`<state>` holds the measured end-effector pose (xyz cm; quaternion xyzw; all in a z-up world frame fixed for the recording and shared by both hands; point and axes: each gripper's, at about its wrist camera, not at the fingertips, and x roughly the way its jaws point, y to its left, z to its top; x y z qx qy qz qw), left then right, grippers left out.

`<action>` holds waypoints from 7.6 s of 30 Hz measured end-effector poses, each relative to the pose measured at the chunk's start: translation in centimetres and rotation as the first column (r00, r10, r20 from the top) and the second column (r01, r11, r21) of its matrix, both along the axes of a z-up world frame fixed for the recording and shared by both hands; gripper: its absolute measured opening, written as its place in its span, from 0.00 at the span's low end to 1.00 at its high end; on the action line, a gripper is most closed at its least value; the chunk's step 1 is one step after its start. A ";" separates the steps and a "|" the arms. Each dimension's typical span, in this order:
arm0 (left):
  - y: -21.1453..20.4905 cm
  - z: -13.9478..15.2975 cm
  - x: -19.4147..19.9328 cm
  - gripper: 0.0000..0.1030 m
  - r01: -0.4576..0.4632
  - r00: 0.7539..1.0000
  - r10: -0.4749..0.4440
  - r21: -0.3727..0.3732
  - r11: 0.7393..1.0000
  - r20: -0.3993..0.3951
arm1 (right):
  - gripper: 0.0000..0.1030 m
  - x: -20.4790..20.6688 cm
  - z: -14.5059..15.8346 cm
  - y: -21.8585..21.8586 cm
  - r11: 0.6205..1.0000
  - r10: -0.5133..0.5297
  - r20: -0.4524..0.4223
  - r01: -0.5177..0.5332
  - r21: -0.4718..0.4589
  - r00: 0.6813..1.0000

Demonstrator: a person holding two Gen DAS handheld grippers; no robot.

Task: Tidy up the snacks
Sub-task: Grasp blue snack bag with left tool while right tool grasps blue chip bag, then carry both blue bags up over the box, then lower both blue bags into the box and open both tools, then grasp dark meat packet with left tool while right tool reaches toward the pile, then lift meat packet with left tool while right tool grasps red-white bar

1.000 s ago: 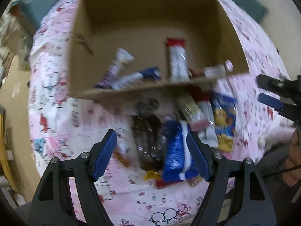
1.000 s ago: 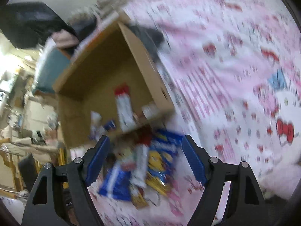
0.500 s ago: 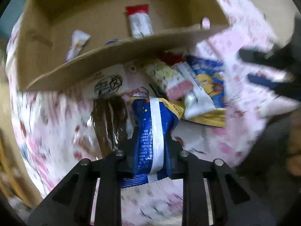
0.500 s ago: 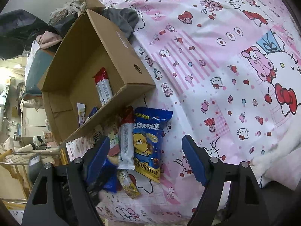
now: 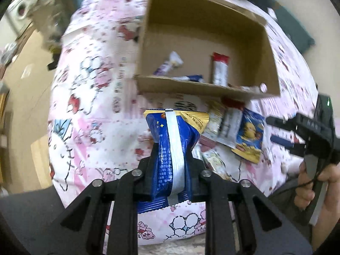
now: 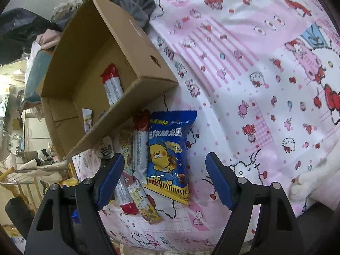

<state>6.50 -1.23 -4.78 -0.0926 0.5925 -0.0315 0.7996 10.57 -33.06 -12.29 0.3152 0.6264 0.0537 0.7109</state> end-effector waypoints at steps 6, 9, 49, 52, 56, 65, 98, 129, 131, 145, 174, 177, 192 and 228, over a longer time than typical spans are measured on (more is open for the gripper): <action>1.9 -0.4 -0.1 0.17 -0.077 0.997 0.077 -0.026 0.997 -0.023 | 0.78 1.0 -1.4 1.9 0.997 0.047 -0.036 -0.049 -0.055 0.998; 2.0 -0.5 -0.1 0.17 -0.087 0.996 0.086 -0.022 0.996 -0.019 | 0.78 1.8 -2.1 2.7 0.994 0.060 -0.048 -0.064 -0.087 0.997; 3.4 0.9 -1.0 0.17 -0.159 0.979 0.145 0.092 0.983 0.142 | 0.20 -3.5 3.7 6.4 0.974 0.226 0.173 -0.217 -0.072 0.959; 3.5 1.7 -1.5 0.17 -0.165 0.973 0.145 0.102 0.981 0.181 | 0.20 -4.0 5.2 6.9 0.970 0.242 0.236 -0.235 -0.057 0.941; 3.4 3.3 -1.8 0.17 -0.176 0.959 0.154 0.074 0.982 0.240 | 0.20 -4.2 7.2 6.9 0.969 0.241 0.323 -0.245 -0.031 0.915; 3.8 8.2 0.4 0.17 -0.163 0.932 0.122 0.095 0.982 0.342 | 0.20 -2.2 11.6 5.2 0.972 0.189 0.513 -0.233 0.023 0.837; -1.7 5.5 12.5 0.17 -0.067 0.927 -0.002 0.170 0.983 0.375 | 0.20 10.0 10.0 6.0 0.963 0.267 0.480 -0.207 -0.173 0.836; -1.7 1.7 13.8 0.18 0.001 0.952 -0.036 0.114 0.993 0.303 | 0.24 10.4 6.2 6.6 0.959 0.272 0.366 -0.220 -0.179 0.890; -1.8 1.8 13.7 0.21 0.009 0.952 -0.041 0.107 0.994 0.303 | 0.26 10.4 6.5 6.6 0.960 0.269 0.376 -0.216 -0.178 0.886; -2.1 3.9 12.5 0.81 -0.003 0.929 -0.041 0.117 0.993 0.368 | 0.90 9.1 9.0 5.6 0.963 0.206 0.460 -0.095 -0.252 0.864; 1.5 6.2 4.3 0.85 -0.109 0.912 0.102 -0.006 0.994 0.398 | 0.91 1.5 10.5 4.0 0.973 0.170 0.458 -0.074 -0.219 0.873; 1.7 5.3 4.6 0.85 -0.085 0.958 0.072 0.034 0.996 0.276 | 0.91 0.8 9.4 3.3 0.977 0.147 0.419 -0.065 -0.203 0.896; 1.5 -0.5 3.9 0.85 -0.027 0.999 0.026 0.019 0.999 0.042 | 0.91 -0.3 2.6 1.5 0.989 0.056 0.126 -0.038 -0.140 0.990; -3.7 -6.6 4.5 0.58 0.146 0.985 -0.140 0.059 0.987 -0.103 | 0.91 0.5 1.8 2.4 0.983 0.097 0.106 -0.079 -0.166 0.990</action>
